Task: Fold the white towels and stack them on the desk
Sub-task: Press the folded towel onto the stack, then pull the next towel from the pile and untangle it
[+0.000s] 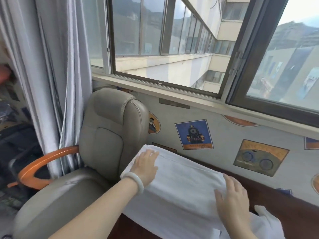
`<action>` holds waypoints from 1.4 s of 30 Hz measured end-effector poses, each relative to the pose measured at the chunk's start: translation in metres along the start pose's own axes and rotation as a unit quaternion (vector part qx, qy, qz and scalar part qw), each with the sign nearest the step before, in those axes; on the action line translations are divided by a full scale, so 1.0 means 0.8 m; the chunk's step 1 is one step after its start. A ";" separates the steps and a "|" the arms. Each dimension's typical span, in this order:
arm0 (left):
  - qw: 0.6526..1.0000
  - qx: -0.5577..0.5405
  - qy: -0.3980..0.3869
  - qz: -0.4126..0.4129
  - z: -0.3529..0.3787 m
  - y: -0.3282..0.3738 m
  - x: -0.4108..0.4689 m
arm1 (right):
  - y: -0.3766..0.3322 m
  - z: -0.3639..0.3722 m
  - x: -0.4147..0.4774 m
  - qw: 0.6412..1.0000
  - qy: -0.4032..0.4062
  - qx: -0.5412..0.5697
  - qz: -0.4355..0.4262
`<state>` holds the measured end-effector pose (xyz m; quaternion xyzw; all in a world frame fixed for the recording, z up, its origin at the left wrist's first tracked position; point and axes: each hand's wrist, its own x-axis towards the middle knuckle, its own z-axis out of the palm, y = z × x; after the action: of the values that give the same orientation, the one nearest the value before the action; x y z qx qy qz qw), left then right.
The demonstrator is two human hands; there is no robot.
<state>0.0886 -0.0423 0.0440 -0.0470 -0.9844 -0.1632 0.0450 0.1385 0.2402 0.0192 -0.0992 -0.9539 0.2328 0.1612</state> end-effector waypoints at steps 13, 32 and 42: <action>0.973 0.128 -0.191 0.033 0.076 0.072 -0.019 | 0.090 -0.009 -0.041 0.975 -0.207 -0.056 0.052; 0.940 -0.103 -0.324 0.008 0.340 0.462 -0.175 | 0.495 -0.065 -0.119 0.953 -0.217 -0.066 0.199; 0.930 0.145 -0.291 0.170 0.399 0.549 -0.232 | 0.583 -0.143 -0.077 0.888 -0.174 0.262 0.335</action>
<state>0.2965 0.4610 -0.1368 -0.2520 -0.9445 0.0120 -0.2106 0.2894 0.6775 -0.1230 -0.3246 -0.7811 0.5282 -0.0747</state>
